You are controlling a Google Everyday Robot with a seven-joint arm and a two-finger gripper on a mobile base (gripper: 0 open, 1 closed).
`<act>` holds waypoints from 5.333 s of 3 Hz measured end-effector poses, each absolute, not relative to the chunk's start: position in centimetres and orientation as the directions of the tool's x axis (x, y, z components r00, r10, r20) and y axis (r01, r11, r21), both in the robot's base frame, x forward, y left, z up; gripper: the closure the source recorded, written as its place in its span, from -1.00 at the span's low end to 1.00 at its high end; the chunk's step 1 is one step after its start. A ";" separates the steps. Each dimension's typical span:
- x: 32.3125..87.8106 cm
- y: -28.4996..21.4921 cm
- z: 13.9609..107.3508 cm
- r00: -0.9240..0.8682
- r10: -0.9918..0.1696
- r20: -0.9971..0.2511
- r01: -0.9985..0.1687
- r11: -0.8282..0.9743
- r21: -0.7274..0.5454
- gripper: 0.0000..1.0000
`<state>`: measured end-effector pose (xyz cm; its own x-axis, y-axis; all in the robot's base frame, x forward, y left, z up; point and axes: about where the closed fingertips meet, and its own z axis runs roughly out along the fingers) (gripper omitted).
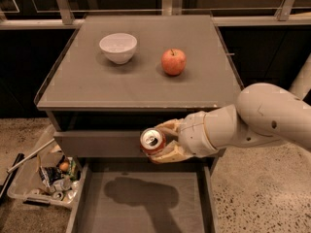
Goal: Pick coke can from middle drawer and place on counter
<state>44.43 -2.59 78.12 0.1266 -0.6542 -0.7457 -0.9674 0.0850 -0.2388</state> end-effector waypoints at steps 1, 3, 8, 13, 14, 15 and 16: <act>44.5 -3.1 79.4 0.128 -0.647 -0.751 -0.964 0.098 -0.249 1.00; 47.4 -7.3 90.5 0.199 -0.603 -0.773 -0.910 0.179 -0.374 1.00; 61.3 -16.0 96.1 0.063 -0.438 -0.897 -0.836 0.468 -0.288 1.00; 64.2 -16.6 88.0 -0.129 -0.387 -0.913 -0.853 0.512 -0.097 0.15; 64.2 -16.6 88.0 -0.129 -0.387 -0.913 -0.853 0.512 -0.097 -0.31; 64.2 -16.6 88.0 -0.129 -0.387 -0.913 -0.853 0.512 -0.097 -0.78; 64.2 -16.6 88.0 -0.129 -0.387 -0.913 -0.853 0.512 -0.097 -1.00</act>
Offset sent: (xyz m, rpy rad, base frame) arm 0.0277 -0.0553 0.1411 0.0784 -0.1940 -0.0754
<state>64.18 -16.60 88.00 -0.1286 -0.3869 -0.9131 -0.8534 0.5122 -0.0969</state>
